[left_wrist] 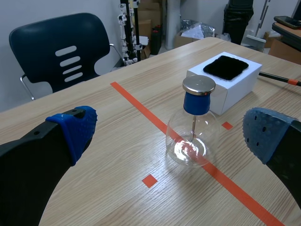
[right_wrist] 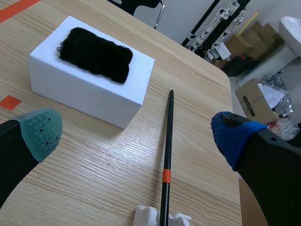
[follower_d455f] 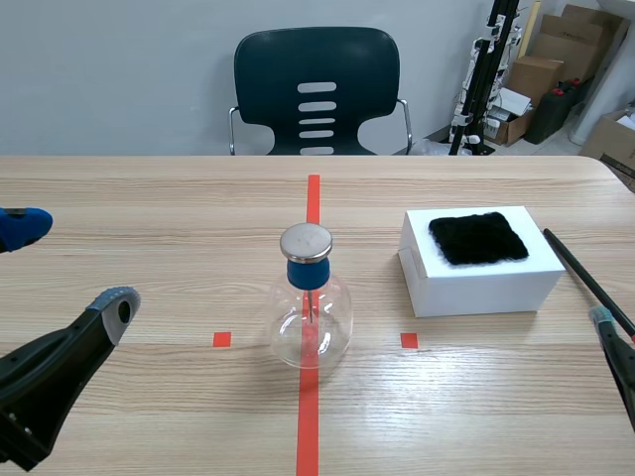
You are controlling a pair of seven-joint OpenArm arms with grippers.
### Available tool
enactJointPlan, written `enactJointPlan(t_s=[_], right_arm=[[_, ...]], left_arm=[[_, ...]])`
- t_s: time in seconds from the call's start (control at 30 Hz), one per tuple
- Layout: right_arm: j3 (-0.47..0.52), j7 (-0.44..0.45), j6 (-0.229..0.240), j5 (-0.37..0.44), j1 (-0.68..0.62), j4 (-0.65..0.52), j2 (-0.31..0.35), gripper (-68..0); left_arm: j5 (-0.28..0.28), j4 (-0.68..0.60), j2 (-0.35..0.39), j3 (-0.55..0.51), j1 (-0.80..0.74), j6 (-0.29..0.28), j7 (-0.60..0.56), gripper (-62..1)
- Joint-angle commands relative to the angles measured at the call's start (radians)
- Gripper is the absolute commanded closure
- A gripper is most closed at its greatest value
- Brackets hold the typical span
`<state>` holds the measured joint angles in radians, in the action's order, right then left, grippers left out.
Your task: Do the electroscope experiment. return to the home posture
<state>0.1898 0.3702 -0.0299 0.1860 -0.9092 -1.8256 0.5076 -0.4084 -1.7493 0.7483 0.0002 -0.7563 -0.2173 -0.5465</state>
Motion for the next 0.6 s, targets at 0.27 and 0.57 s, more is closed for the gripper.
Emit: enactJointPlan(t_s=[0.27,0.57], right_arm=[[0.008,0.018,-0.004,0.0,0.009,-0.019,0.013,-67.9],[0.008,0.039,-0.004,0.0,0.009,-0.019,0.014,-67.9]], left_arm=[[-0.006,-0.011,-0.005,-0.008,-0.008,-0.002,-0.01,-62.3],[-0.006,-0.011,-0.005,-0.008,-0.008,-0.002,-0.01,-62.3]])
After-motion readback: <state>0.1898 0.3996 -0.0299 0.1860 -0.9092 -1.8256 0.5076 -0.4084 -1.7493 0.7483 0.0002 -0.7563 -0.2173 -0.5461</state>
